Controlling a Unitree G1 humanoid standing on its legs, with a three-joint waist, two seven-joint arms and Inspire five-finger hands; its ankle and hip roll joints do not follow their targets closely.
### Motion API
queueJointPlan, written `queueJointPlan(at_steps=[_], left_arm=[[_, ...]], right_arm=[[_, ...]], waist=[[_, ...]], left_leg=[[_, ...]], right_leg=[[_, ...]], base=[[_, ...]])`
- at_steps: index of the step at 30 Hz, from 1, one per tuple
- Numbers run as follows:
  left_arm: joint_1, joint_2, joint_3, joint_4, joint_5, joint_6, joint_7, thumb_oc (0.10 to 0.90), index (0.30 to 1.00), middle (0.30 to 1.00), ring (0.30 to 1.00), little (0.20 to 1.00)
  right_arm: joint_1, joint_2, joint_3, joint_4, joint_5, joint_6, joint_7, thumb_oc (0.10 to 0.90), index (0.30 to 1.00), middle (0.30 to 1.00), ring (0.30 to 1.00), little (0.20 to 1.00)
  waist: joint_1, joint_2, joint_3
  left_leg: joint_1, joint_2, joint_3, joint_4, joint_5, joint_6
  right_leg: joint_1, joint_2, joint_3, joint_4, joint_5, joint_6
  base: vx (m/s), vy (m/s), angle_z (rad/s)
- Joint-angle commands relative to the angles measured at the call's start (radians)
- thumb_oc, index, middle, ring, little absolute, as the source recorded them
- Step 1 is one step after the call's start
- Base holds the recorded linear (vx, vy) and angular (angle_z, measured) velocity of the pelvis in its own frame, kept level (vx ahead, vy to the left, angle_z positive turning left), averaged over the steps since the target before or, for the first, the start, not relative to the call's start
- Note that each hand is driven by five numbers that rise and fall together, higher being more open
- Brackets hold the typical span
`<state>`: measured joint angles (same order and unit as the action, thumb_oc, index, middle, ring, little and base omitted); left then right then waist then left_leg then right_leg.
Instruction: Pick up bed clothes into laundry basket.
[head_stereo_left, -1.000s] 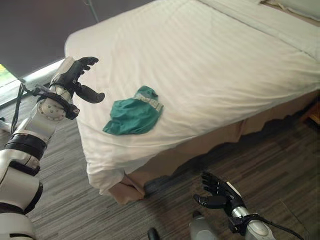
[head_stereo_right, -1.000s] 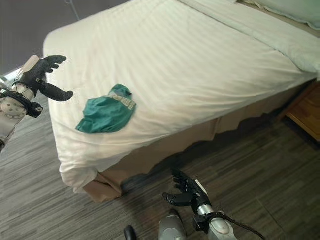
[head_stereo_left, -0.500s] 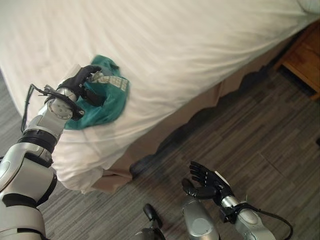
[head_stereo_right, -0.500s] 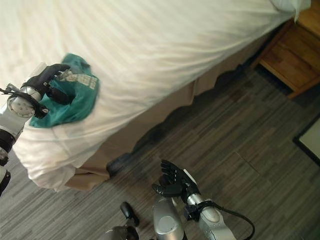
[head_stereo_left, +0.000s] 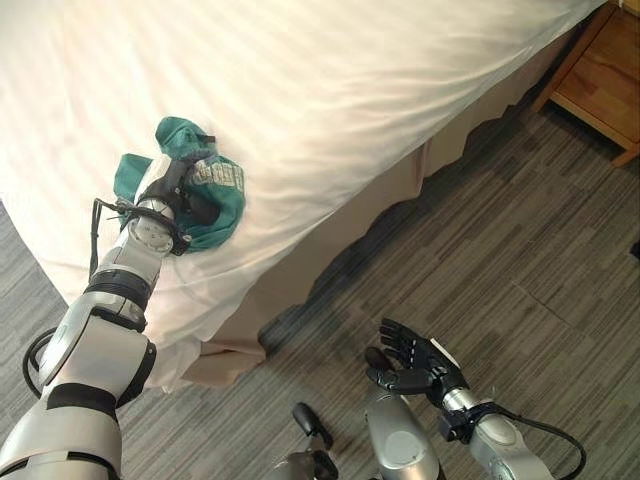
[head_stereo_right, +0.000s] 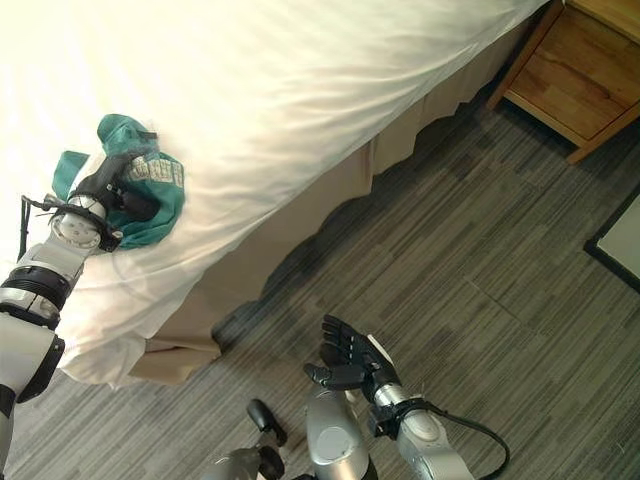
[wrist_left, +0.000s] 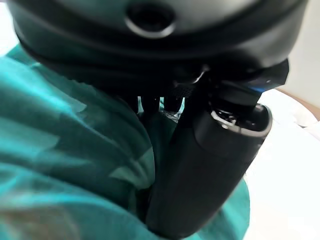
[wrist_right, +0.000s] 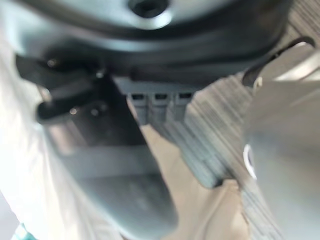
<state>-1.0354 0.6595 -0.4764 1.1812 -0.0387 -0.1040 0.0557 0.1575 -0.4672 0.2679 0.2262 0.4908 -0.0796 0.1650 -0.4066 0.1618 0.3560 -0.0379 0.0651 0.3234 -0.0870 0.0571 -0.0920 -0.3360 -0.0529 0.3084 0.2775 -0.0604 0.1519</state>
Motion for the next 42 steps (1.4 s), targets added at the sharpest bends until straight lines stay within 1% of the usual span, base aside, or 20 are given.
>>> queueJointPlan(at_steps=[1, 6, 12, 20, 22, 23, 25, 26, 27, 28, 29, 31, 32, 33, 34, 36, 39, 40, 41, 42], left_arm=[[0.025, 0.0, 0.031, 0.054, -0.01, -0.006, -0.026, 0.4, 0.3, 0.3, 0.3, 0.3], [-0.055, 0.101, 0.021, -0.092, -0.115, -0.071, 0.048, 0.4, 0.3, 0.3, 0.3, 0.3], [-0.093, 0.124, 0.001, -0.22, -0.177, -0.111, 0.091, 0.4, 0.3, 0.3, 0.3, 0.3], [-0.076, 0.107, 0.004, -0.351, -0.254, -0.154, 0.092, 0.4, 0.3, 0.3, 0.3, 0.3], [-0.072, 0.098, 0.006, -0.378, -0.285, -0.162, 0.082, 0.4, 0.3, 0.3, 0.3, 0.3], [-0.065, 0.078, 0.015, -0.401, -0.343, -0.169, 0.07, 0.4, 0.3, 0.3, 0.3, 0.3], [-0.067, 0.063, 0.014, -0.424, -0.391, -0.181, 0.059, 0.4, 0.3, 0.3, 0.3, 0.3], [-0.069, 0.054, 0.014, -0.45, -0.414, -0.186, 0.062, 0.4, 0.3, 0.3, 0.3, 0.3], [-0.069, 0.055, 0.014, -0.45, -0.414, -0.186, 0.062, 0.4, 0.3, 0.3, 0.3, 0.3], [-0.09, 0.052, 0.006, -0.464, -0.436, -0.199, 0.064, 0.4, 0.3, 0.3, 0.3, 0.3], [-0.091, 0.053, 0.005, -0.464, -0.437, -0.199, 0.064, 0.4, 0.3, 0.3, 0.3, 0.3], [-0.067, 0.088, 0.025, -0.543, -0.478, -0.214, 0.069, 0.4, 0.3, 0.3, 0.3, 0.3], [-0.066, 0.09, 0.025, -0.545, -0.477, -0.213, 0.069, 0.4, 0.3, 0.3, 0.3, 0.3], [-0.062, 0.138, 0.019, -0.598, -0.478, -0.226, 0.072, 0.4, 0.3, 0.3, 0.3, 0.3], [-0.068, 0.162, 0.006, -0.62, -0.476, -0.234, 0.071, 0.4, 0.3, 0.3, 0.3, 0.3], [-0.084, 0.21, -0.014, -0.67, -0.511, -0.254, 0.068, 0.4, 0.3, 0.3, 0.3, 0.3], [-0.078, 0.236, -0.016, -0.707, -0.535, -0.28, 0.057, 0.4, 0.3, 0.3, 0.3, 0.3], [-0.09, 0.234, -0.019, -0.707, -0.539, -0.284, 0.053, 0.4, 0.3, 0.3, 0.3, 0.3], [-0.12, 0.216, -0.043, -0.71, -0.54, -0.283, 0.048, 0.4, 0.3, 0.3, 0.3, 0.3], [-0.121, 0.216, -0.044, -0.71, -0.54, -0.283, 0.047, 0.4, 0.3, 0.3, 0.3, 0.3]], right_arm=[[0.013, 0.012, 0.01, -0.083, 0.032, -0.073, 0.006, 0.8, 0.9, 0.9, 0.9, 0.9], [0.021, -0.011, 0.003, -0.068, 0.047, -0.081, 0.016, 0.8, 0.9, 0.9, 0.9, 0.9], [0.034, -0.022, -0.011, -0.053, 0.032, -0.082, 0.017, 0.8, 0.9, 0.9, 0.9, 0.9], [0.057, -0.017, -0.032, -0.042, 0.033, -0.081, 0.018, 0.8, 0.9, 0.9, 0.9, 0.9], [0.059, -0.017, -0.032, -0.038, 0.032, -0.078, 0.022, 0.8, 0.9, 0.9, 0.9, 0.9], [0.049, -0.023, -0.031, -0.031, 0.031, -0.077, 0.023, 0.8, 0.9, 0.9, 0.9, 0.9], [0.05, -0.028, -0.04, -0.035, 0.044, -0.082, 0.018, 0.8, 0.9, 0.9, 0.9, 0.9], [0.045, -0.033, -0.048, -0.037, 0.06, -0.088, 0.012, 0.8, 0.9, 0.9, 0.9, 0.9], [0.044, -0.033, -0.048, -0.037, 0.06, -0.088, 0.012, 0.8, 0.9, 0.9, 0.9, 0.9], [0.036, -0.034, -0.055, -0.033, 0.078, -0.093, 0.005, 0.8, 0.9, 0.9, 0.9, 0.9], [0.035, -0.033, -0.055, -0.034, 0.078, -0.093, 0.005, 0.8, 0.9, 0.9, 0.9, 0.9], [-0.002, -0.045, -0.042, -0.018, 0.062, -0.095, -0.018, 0.8, 0.9, 0.9, 0.9, 0.9], [-0.003, -0.045, -0.041, -0.017, 0.062, -0.096, -0.018, 0.8, 0.9, 0.9, 0.9, 0.9], [-0.012, -0.038, -0.043, -0.004, 0.074, -0.096, -0.021, 0.8, 0.9, 0.9, 0.9, 0.9], [-0.02, -0.036, -0.043, 0.005, 0.078, -0.097, -0.022, 0.8, 0.9, 0.9, 0.9, 0.9], [-0.059, -0.033, -0.041, 0.029, 0.09, -0.107, -0.035, 0.8, 0.9, 0.9, 0.9, 0.9], [-0.064, -0.026, -0.047, 0.047, 0.088, -0.099, -0.036, 0.8, 0.9, 0.9, 0.9, 0.9], [-0.058, -0.02, -0.052, 0.039, 0.092, -0.093, -0.03, 0.8, 0.9, 0.9, 0.9, 0.9], [-0.03, 0.003, -0.073, 0.054, 0.083, -0.091, -0.032, 0.8, 0.9, 0.9, 0.9, 0.9], [-0.029, 0.003, -0.074, 0.054, 0.083, -0.091, -0.032, 0.8, 0.9, 0.9, 0.9, 0.9]], waist=[[-0.005, -0.035, -0.016], [0.026, -0.002, -0.061], [0.048, 0.015, -0.095], [0.055, 0.013, -0.127], [0.055, 0.007, -0.135], [0.052, -0.017, -0.138], [0.052, -0.052, -0.132], [0.058, -0.076, -0.127], [0.058, -0.076, -0.129], [0.069, -0.113, -0.126], [0.071, -0.115, -0.131], [0.127, -0.132, -0.138], [0.13, -0.134, -0.141], [0.169, -0.13, -0.151], [0.186, -0.128, -0.157], [0.226, -0.109, -0.168], [0.207, -0.09, -0.187], [0.186, -0.09, -0.191], [0.133, -0.073, -0.188], [0.14, -0.075, -0.188]], left_leg=[[0.05, 0.018, -0.057, 0.017, -0.033, -0.038], [0.072, 0.009, -0.086, 0.017, -0.038, -0.037], [0.088, 0.0, -0.117, 0.015, -0.04, -0.035], [0.108, 0.004, -0.125, 0.019, -0.046, -0.034], [0.117, 0.012, -0.12, 0.055, -0.068, -0.033], [0.104, 0.024, -0.117, 0.169, -0.095, -0.042], [0.058, 0.044, -0.119, 0.339, -0.079, -0.062], [0.015, 0.057, -0.14, 0.472, -0.032, -0.079], [0.009, 0.058, -0.14, 0.471, -0.027, -0.08], [-0.037, 0.076, -0.184, 0.62, 0.02, -0.085], [-0.041, 0.074, -0.182, 0.614, 0.027, -0.085], [-0.087, -0.022, -0.344, 0.664, -0.019, -0.044], [-0.088, -0.022, -0.34, 0.658, -0.012, -0.045], [-0.095, -0.026, -0.472, 0.548, -0.044, -0.024], [-0.087, -0.024, -0.538, 0.469, -0.045, -0.024], [-0.077, -0.061, -0.78, 0.309, -0.053, -0.031], [-0.043, -0.037, -0.777, 0.233, -0.07, -0.048], [-0.027, -0.036, -0.733, 0.235, -0.096, -0.041], [0.01, -0.025, -0.638, 0.19, -0.105, -0.02], [0.015, -0.023, -0.631, 0.186, -0.105, -0.019]], right_leg=[[0.153, -0.034, -0.069, -0.247, 0.057, 0.015], [0.204, -0.052, -0.102, -0.254, 0.044, 0.015], [0.245, -0.069, -0.137, -0.261, 0.037, 0.015], [0.273, -0.067, -0.165, -0.235, 0.014, 0.009], [0.276, -0.059, -0.158, -0.214, -0.001, 0.002], [0.279, -0.052, -0.145, -0.196, -0.009, -0.013], [0.303, -0.037, -0.13, -0.187, -0.019, -0.033], [0.313, -0.027, -0.118, -0.177, -0.02, -0.051], [0.309, -0.026, -0.117, -0.178, -0.015, -0.052], [0.334, -0.003, -0.076, -0.172, -0.021, -0.079], [0.328, -0.004, -0.073, -0.174, -0.016, -0.08], [0.342, 0.031, 0.06, -0.147, -0.031, -0.078], [0.337, 0.03, 0.064, -0.149, -0.026, -0.078], [0.362, 0.053, 0.156, -0.136, -0.048, -0.054], [0.373, 0.063, 0.192, -0.14, -0.057, -0.044], [0.388, 0.112, 0.329, -0.128, -0.07, -0.023], [0.389, 0.12, 0.397, -0.122, -0.074, -0.005], [0.375, 0.113, 0.417, -0.111, -0.071, 0.012], [0.349, 0.101, 0.419, -0.07, -0.061, 0.041], [0.348, 0.103, 0.425, -0.065, -0.063, 0.042]], base=[[0.0, 0.0, 0.0], [0.04, -0.024, 0.06], [0.01, -0.008, 0.23], [0.01, -0.019, 0.18], [0.06, -0.084, 0.0], [0.07, -0.124, -0.1], [0.08, -0.184, -0.19], [0.03, -0.147, -0.22], [0.11, -0.178, -0.31], [0.07, -0.109, -0.46], [0.17, -0.078, -0.64], [0.22, 0.075, -1.52], [0.37, 0.173, -2.57], [0.34, 0.152, -2.62], [0.46, 0.208, -2.44], [0.32, 0.167, -3.02], [0.23, 0.3, -1.65], [0.17, 0.49, -1.28], [0.17, 0.49, -1.38], [0.2, 0.497, -1.97]])
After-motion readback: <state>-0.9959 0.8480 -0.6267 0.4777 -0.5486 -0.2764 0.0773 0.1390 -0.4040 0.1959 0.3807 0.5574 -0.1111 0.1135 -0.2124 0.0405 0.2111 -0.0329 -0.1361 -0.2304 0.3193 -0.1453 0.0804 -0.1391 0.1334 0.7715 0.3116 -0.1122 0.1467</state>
